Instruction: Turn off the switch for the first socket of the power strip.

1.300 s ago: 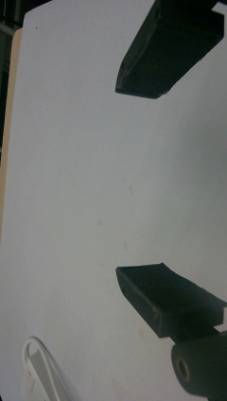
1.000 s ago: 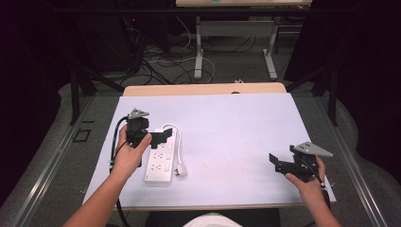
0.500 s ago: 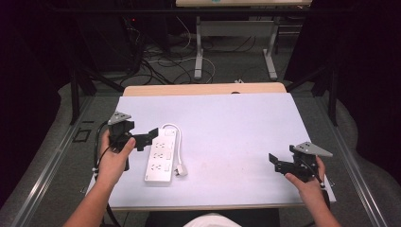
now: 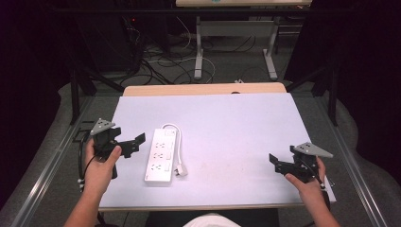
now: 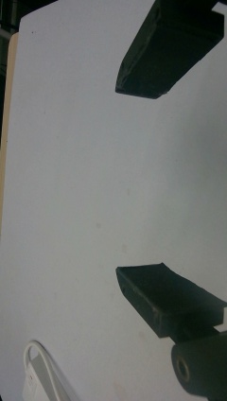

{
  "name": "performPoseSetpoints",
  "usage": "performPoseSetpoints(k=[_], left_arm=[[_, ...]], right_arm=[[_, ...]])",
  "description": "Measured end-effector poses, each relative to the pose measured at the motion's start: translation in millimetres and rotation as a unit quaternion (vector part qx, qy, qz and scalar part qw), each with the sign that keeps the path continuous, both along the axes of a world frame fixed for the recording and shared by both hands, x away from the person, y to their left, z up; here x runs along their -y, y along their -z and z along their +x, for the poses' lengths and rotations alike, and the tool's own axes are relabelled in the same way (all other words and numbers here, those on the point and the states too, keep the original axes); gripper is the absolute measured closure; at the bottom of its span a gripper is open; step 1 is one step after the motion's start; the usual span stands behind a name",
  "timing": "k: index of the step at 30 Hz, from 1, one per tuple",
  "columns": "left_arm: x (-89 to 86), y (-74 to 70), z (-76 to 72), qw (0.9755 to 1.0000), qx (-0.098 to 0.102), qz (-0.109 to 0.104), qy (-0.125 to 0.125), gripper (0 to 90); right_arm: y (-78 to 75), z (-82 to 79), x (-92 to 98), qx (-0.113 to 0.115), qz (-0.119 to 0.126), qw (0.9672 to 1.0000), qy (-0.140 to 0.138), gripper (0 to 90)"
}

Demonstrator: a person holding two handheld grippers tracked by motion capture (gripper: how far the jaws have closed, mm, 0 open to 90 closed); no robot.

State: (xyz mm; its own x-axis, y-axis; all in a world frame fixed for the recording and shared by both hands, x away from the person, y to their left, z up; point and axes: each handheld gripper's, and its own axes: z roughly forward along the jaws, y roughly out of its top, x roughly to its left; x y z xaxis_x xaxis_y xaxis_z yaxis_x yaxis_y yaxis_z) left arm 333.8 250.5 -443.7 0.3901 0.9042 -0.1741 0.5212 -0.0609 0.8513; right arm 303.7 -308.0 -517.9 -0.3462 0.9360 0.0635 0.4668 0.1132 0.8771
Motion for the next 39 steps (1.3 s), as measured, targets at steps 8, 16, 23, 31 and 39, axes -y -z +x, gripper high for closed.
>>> performPoseSetpoints(k=[8,16,23,31,39], left_arm=[[-15.0,13.4,-8.3,0.9997,0.006,-0.004,-0.025,1.1],[-26.5,34.2,-13.3,0.9993,0.004,-0.010,-0.036,1.3],[-33.6,55.4,-19.3,0.9988,-0.007,-0.015,-0.045,1.3],[-41.9,74.9,-23.6,0.9976,-0.015,-0.034,-0.058,1.3],[-47.5,88.0,-23.4,0.9974,-0.011,-0.024,-0.067,1.4]], right_arm=[[0.4,-1.5,2.5,-0.001,0.001,1.0000,0.005,10.4],[0.9,-1.7,2.8,-0.001,0.005,1.0000,0.005,10.4],[1.4,-1.3,2.6,-0.003,0.004,1.0000,0.005,10.4],[1.7,-1.3,2.2,-0.003,0.003,1.0000,0.004,10.4],[2.6,-1.1,3.0,-0.003,0.001,1.0000,0.007,10.4]])
